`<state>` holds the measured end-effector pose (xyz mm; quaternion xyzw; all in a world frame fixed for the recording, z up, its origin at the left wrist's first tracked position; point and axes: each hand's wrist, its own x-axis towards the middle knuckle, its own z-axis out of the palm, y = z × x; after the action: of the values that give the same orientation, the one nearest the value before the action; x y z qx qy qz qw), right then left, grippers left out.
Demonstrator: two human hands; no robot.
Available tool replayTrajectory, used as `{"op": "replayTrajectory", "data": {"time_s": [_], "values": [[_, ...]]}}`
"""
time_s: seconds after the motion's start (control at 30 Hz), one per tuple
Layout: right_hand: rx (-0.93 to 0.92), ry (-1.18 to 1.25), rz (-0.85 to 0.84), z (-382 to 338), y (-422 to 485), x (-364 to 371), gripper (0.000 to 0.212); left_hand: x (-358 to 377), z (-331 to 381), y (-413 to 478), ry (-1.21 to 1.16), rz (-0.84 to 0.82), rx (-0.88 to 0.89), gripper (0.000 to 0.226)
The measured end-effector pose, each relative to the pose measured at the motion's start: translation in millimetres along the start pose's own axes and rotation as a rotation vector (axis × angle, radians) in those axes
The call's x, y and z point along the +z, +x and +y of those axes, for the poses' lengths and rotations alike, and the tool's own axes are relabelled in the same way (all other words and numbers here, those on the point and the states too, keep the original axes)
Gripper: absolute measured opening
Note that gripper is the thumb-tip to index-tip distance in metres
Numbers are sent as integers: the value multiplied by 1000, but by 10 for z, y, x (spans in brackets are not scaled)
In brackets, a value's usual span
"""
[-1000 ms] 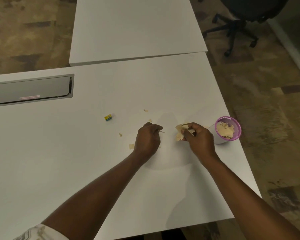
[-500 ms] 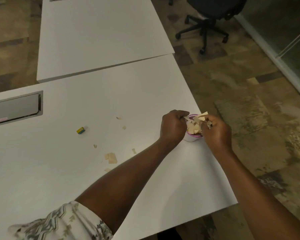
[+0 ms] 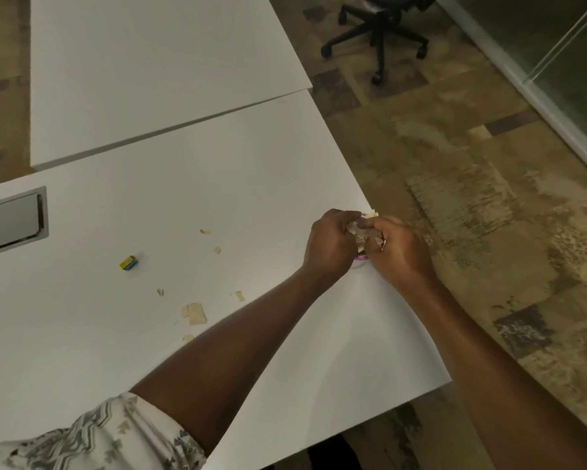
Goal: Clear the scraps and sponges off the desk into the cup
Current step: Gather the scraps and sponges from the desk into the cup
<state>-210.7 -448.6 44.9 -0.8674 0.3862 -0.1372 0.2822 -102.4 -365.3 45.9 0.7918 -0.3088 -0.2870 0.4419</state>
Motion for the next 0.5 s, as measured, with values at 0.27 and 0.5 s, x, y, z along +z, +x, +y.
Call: {"op": "replayTrajectory", "data": {"time_s": [0.27,0.5], "values": [[-87,10,-7,27,-24,-48,21,-115,-34,-52,76,-54,122,49],[-191,39,-38,41,-72,-112,34,-205,-198,-153,288,7,286,48]]}}
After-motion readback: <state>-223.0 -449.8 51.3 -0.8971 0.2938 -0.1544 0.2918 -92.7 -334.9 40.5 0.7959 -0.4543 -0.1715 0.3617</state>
